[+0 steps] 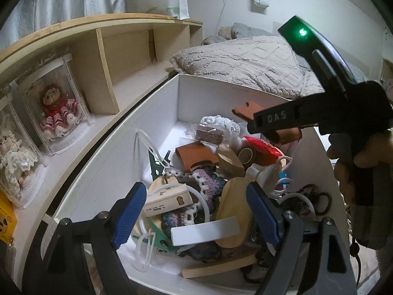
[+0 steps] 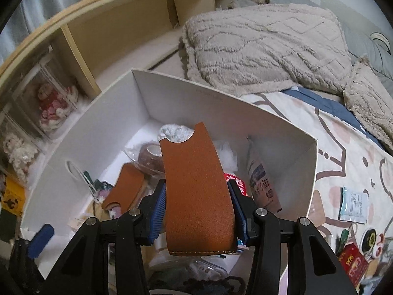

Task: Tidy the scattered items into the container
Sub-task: 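Open both tools to drop the strap and white box into the SHOES box, then withdraw both tools from the box back toward the bed items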

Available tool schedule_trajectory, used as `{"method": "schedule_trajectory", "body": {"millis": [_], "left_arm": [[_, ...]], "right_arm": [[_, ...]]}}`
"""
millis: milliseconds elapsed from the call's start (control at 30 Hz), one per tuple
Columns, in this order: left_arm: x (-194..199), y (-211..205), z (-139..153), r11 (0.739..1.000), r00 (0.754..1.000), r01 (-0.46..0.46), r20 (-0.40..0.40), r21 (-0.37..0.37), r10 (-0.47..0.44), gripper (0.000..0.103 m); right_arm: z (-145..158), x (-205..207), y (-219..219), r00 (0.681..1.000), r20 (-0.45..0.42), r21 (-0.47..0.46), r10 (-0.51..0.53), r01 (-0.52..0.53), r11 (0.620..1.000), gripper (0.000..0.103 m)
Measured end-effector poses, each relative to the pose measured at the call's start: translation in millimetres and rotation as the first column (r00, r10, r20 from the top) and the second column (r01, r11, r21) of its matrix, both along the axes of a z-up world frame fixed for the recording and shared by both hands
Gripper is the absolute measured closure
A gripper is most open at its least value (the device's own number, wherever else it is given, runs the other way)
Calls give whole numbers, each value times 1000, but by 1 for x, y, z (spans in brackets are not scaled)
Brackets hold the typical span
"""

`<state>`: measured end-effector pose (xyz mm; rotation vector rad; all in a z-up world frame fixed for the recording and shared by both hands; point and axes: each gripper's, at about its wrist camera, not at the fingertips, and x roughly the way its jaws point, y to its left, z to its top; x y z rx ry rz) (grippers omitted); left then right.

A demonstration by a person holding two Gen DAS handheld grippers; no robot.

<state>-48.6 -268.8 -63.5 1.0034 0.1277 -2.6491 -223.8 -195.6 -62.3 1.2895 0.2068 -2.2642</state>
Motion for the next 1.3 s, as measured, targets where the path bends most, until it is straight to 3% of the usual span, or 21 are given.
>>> {"method": "schedule_trajectory", "body": {"millis": [267, 333, 400, 667, 1067, 1133, 1233, 1300], "left_arm": [[0, 1, 0, 1000, 1000, 9, 0, 0, -9, 19], [0, 1, 0, 1000, 1000, 11, -1, 0, -11, 19], [0, 1, 0, 1000, 1000, 11, -2, 0, -11, 19], [1, 0, 1, 1000, 1000, 6, -7, 7, -6, 19], [3, -2, 4, 1000, 1000, -3, -29, 24, 4, 19], [4, -3, 5, 1000, 999, -8, -32, 24, 9, 19], [4, -2, 5, 1000, 999, -13, -36, 24, 13, 18], [4, -2, 6, 1000, 999, -20, -41, 20, 21, 10]], "right_arm": [[-8, -6, 2, 999, 32, 12, -18, 17, 1000, 54], [-10, -7, 4, 998, 51, 17, -27, 27, 1000, 35], [-10, -5, 3, 999, 31, 39, -31, 30, 999, 25], [-3, 6, 3, 999, 2, 42, 32, -32, 999, 24], [8, 24, 28, 995, -80, -56, 61, -66, 996, 24], [10, 27, 35, 992, -111, -64, 62, -69, 996, 13], [14, 31, 44, 987, -146, -68, 63, -74, 995, 12], [14, 32, 49, 986, -151, -75, 64, -76, 994, 12]]}}
